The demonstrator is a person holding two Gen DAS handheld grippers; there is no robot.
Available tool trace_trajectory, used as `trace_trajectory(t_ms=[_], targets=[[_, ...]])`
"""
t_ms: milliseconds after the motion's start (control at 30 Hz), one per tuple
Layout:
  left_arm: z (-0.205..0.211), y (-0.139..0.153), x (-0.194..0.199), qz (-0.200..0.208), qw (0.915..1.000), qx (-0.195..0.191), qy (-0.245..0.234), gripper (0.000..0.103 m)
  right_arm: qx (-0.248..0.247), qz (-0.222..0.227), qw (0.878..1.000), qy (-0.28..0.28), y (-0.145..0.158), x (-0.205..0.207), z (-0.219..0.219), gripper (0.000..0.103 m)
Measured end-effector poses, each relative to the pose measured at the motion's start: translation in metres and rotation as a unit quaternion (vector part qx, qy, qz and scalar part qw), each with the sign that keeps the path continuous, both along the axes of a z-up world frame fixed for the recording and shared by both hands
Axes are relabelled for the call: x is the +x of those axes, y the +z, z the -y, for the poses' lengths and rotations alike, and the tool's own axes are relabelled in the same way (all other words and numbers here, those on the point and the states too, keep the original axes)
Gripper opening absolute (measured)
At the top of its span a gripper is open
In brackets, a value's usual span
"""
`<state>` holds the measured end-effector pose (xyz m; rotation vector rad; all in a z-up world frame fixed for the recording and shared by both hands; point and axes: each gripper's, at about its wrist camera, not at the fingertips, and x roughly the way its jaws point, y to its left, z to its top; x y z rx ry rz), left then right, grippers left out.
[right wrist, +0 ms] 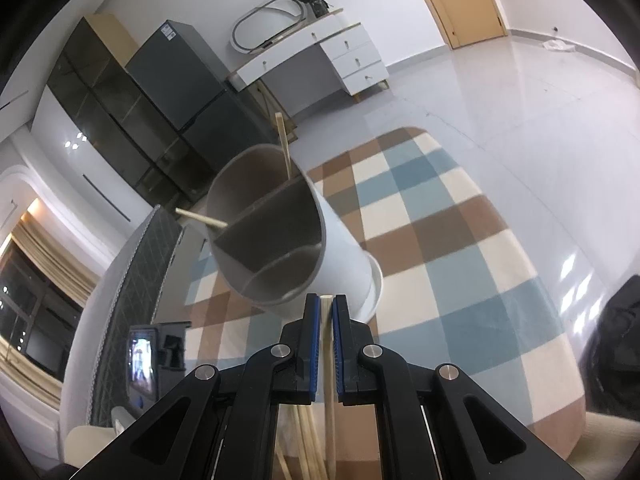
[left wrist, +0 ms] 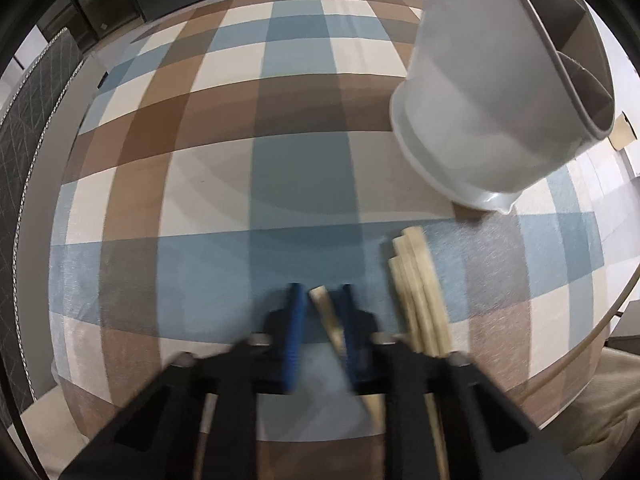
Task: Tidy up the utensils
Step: 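Lift a chopstick with the right gripper while the left gripper grasps another chopstick, then carry both chopsticks above the utensil holder and lower them inside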
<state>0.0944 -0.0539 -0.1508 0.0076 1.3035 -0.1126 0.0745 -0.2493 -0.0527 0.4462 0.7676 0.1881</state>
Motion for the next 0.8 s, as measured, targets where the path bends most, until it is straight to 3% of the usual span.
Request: trace_trajectory(t_ms=[67,167,367,633,800], targets=[[0.005,0.0,0.002,0.002,1.0,0.002,0.004,0.003,0.001,0.007,1.0,0.0,0.006,0.001,0.002,0.006],[0.002,0.003,0.005,0.02,0.9992,-0.031,0.016,0.002,0.005,0.012,1.0,0.0,0.011,0.0,0.006,0.006],[-0.008,0.036,-0.011,0.102,0.9929,-0.062,0.01,0.002,0.002,0.017,1.0,0.0,0.016,-0.004,0.008,0.006],[0.008,0.104,-0.044,0.21,0.9718,-0.107,0.001,0.002,-0.017,0.038,0.999,0.014,0.023,-0.014,-0.004,0.006],[-0.005,0.122,-0.057,0.249,0.9595,-0.131,0.002,0.002,-0.045,0.06,0.997,0.027,0.03,-0.026,-0.016,0.005]])
